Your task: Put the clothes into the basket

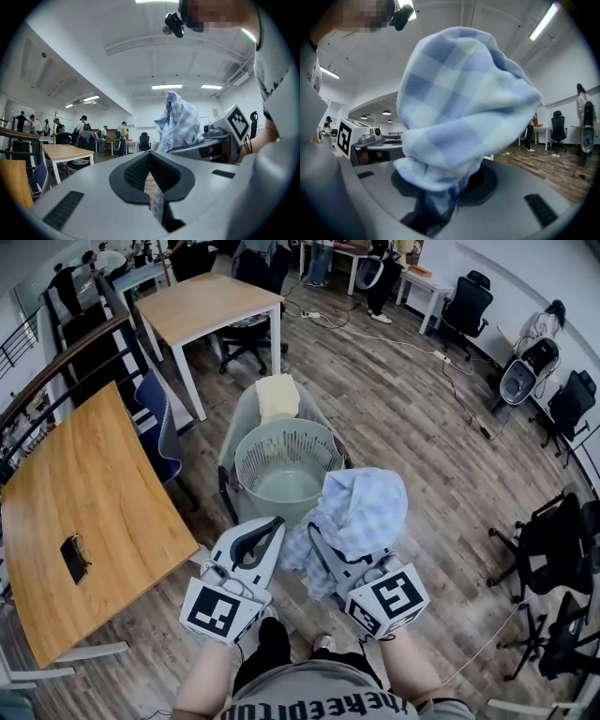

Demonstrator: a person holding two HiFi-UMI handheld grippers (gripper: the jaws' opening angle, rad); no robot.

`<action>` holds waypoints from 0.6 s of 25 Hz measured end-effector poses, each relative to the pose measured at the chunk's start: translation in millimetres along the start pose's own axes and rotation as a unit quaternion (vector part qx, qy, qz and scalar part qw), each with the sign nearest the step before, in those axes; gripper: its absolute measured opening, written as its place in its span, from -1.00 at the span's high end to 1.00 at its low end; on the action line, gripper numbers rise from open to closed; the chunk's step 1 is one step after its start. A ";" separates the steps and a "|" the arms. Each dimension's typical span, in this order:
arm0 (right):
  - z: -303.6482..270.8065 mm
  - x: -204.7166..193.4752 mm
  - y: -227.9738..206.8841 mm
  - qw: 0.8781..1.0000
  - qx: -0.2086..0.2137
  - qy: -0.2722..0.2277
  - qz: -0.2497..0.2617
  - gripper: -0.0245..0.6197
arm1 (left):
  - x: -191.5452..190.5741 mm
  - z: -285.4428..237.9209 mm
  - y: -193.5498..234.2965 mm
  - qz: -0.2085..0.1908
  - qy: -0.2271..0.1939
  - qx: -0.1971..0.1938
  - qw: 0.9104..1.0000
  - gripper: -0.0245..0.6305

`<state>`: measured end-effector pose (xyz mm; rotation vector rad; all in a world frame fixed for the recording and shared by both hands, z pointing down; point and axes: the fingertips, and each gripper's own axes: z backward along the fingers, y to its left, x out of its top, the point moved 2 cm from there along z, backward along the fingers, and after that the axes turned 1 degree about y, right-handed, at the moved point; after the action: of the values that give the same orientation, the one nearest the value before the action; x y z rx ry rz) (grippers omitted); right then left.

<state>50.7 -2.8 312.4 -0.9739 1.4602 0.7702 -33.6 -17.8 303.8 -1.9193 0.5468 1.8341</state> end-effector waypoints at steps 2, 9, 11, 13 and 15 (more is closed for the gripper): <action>-9.2 1.6 -0.7 1.000 -0.007 0.001 -0.002 0.43 | 0.6 -1.9 11.0 0.000 -0.002 -0.006 1.000 0.88; -40.2 4.6 -1.6 0.999 -0.033 0.004 -0.005 0.43 | -0.6 -8.7 45.7 0.004 -0.003 -0.031 1.000 0.88; -46.5 5.5 -1.7 0.999 -0.042 0.003 -0.006 0.43 | -0.9 -10.4 53.0 0.004 -0.003 -0.039 0.999 0.88; -51.7 7.1 -1.6 0.999 -0.050 0.003 -0.007 0.43 | 0.1 -11.7 59.2 0.003 -0.003 -0.047 0.999 0.88; -56.2 8.5 -0.8 0.998 -0.059 0.002 -0.009 0.43 | 0.3 -12.4 64.9 0.002 -0.002 -0.056 0.998 0.88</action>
<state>26.5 -54.2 311.0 -1.0771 1.4205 0.8499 -59.4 -78.6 301.6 -1.9869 0.4569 1.9077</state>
